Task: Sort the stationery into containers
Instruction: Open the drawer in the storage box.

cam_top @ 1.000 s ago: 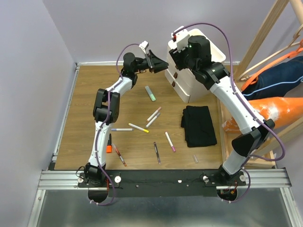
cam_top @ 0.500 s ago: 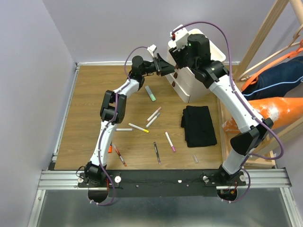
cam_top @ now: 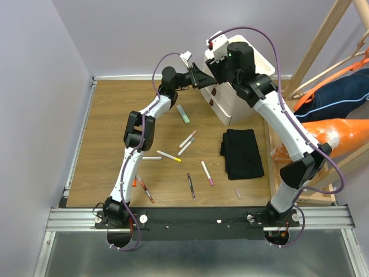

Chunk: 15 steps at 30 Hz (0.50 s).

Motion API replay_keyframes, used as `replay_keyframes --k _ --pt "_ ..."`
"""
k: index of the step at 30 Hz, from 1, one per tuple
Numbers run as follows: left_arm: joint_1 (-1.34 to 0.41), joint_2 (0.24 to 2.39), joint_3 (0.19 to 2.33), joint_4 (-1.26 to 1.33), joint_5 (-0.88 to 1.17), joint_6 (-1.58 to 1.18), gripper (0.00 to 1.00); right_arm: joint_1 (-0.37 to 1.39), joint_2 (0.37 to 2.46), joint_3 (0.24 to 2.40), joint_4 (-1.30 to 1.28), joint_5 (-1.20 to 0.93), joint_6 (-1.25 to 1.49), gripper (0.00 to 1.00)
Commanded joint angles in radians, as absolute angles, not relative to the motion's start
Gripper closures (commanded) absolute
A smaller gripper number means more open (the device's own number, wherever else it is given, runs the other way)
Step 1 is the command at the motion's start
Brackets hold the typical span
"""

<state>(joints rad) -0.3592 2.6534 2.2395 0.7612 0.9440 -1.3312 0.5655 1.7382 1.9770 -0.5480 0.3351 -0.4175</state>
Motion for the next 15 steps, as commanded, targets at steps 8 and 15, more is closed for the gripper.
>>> replay_keyframes --k 8,15 --pt "-0.368 2.692 2.276 0.77 0.904 -1.293 0.39 0.568 1.786 2.003 -0.554 0.37 -0.428 0.33" --pt "-0.367 2.66 2.255 0.79 0.905 -1.296 0.53 0.566 1.787 1.994 -0.543 0.377 -0.428 0.34"
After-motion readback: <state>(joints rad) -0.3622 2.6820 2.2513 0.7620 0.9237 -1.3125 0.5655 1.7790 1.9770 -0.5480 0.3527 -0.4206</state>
